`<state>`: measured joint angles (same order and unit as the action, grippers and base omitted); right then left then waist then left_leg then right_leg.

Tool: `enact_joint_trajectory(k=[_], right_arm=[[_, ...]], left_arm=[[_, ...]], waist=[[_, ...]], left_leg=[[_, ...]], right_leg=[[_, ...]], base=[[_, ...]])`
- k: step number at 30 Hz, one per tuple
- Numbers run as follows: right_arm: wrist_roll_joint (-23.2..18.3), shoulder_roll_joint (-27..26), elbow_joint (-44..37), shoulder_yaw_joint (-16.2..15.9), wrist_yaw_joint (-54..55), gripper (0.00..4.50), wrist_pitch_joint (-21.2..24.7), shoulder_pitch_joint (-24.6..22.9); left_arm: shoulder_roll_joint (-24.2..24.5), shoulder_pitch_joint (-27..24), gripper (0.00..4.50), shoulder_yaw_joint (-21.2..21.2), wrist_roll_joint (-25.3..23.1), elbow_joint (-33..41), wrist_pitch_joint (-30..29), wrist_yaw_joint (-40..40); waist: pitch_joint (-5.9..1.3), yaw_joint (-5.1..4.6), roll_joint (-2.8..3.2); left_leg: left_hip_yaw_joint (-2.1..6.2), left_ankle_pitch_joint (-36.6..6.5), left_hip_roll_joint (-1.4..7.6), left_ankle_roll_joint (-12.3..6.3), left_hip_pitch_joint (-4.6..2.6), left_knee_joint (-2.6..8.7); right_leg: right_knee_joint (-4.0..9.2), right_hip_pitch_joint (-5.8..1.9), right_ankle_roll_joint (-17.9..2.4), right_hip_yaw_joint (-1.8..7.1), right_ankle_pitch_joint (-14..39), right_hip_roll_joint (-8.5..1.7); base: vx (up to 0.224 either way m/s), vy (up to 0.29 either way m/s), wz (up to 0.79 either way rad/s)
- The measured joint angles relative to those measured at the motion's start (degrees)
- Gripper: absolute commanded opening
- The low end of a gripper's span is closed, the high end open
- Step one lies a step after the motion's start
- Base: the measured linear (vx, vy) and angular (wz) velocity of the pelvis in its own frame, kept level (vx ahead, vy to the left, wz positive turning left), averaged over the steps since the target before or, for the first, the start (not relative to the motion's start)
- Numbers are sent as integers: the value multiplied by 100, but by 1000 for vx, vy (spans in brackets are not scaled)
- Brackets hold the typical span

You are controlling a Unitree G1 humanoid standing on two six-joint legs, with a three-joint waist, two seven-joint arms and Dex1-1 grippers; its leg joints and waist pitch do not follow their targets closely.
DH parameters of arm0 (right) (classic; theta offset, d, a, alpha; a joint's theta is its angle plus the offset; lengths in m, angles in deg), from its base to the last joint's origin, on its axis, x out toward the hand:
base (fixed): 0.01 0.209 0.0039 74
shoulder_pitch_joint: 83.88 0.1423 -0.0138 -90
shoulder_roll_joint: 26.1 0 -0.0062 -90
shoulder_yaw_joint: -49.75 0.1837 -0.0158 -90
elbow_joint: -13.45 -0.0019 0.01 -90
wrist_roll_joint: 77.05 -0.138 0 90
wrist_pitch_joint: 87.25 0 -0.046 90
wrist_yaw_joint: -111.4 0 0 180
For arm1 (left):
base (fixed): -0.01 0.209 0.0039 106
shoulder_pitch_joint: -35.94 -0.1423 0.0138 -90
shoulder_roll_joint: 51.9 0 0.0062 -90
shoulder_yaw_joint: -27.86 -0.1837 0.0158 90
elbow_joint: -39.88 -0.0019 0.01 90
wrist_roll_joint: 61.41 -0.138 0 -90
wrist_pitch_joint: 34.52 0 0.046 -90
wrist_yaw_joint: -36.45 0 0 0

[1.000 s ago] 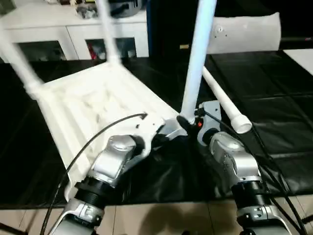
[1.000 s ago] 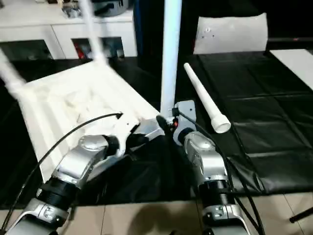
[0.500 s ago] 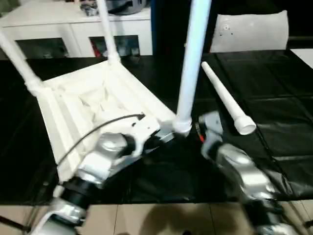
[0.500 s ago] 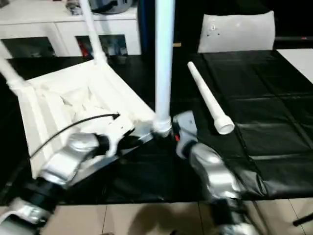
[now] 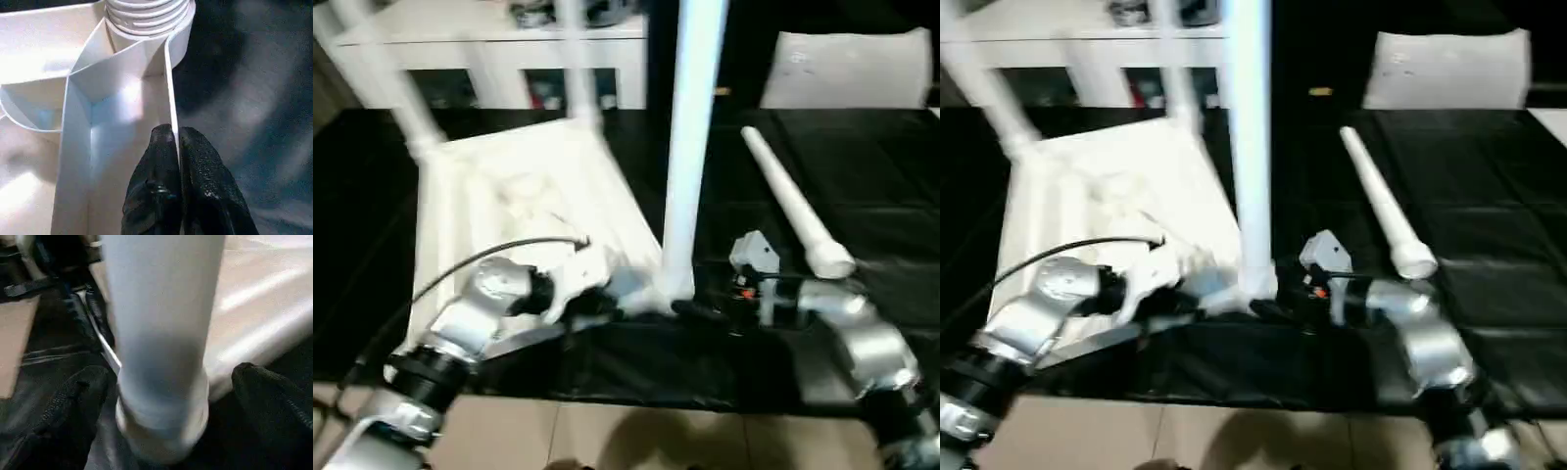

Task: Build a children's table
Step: Rotate leg to tighten

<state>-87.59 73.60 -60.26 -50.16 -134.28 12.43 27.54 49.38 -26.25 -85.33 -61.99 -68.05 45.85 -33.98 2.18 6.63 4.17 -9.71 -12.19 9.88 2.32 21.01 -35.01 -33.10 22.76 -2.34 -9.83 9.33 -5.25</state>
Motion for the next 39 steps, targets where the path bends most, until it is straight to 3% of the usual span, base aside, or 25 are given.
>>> enact_joint_trajectory(k=[6, 15, 27, 31, 35, 39], right_arm=[[55, 149, 65, -373, -599, 443, -135, 80], [100, 166, 301, -622, -995, 363, -167, 285], [-14, 160, 386, -628, -1204, 279, -9, 322], [-103, 31, 261, -503, -1109, 274, 153, 158], [-201, -279, 61, -158, -453, 274, 402, -180], [-86, -749, 27, 168, 769, 274, 596, -279]], left_arm=[[96, 260, 0, -279, -45, -207, 401, -481], [107, 429, 0, -371, -98, -489, 773, -707], [105, 433, 0, -358, -77, -569, 876, -737], [70, 384, 0, -262, 14, -535, 633, -743], [-104, 248, 0, -6, 91, -452, 55, -402], [-376, 172, 0, 246, 84, -432, -510, 269]], waist=[[0, 131, -1], [-1, 137, 1], [-2, 140, 2], [-5, 150, 6], [-6, 122, 8], [-3, -80, 9]], left_leg=[[-17, -1, -1, 2, -4, -8], [-18, -2, -1, 4, -4, -8], [-19, -2, 0, 4, -5, -8], [-19, -2, 0, 4, -5, -7], [-21, 7, 0, 17, -19, -9], [-22, 25, 0, 28, -58, -7]], right_leg=[[-8, -2, 3, 27, -2, -1], [-11, 2, 4, 30, -5, 0], [-12, 1, 4, 29, -5, 1], [-13, 1, 5, 30, -4, 1], [-13, -7, 3, 33, -15, 1], [-2, -36, 5, 32, -17, 2]], base=[[0, 0, 0], [0, 0, 0], [0, 0, 0], [0, 0, 0], [0, 0, 0], [0, 0, 0]])
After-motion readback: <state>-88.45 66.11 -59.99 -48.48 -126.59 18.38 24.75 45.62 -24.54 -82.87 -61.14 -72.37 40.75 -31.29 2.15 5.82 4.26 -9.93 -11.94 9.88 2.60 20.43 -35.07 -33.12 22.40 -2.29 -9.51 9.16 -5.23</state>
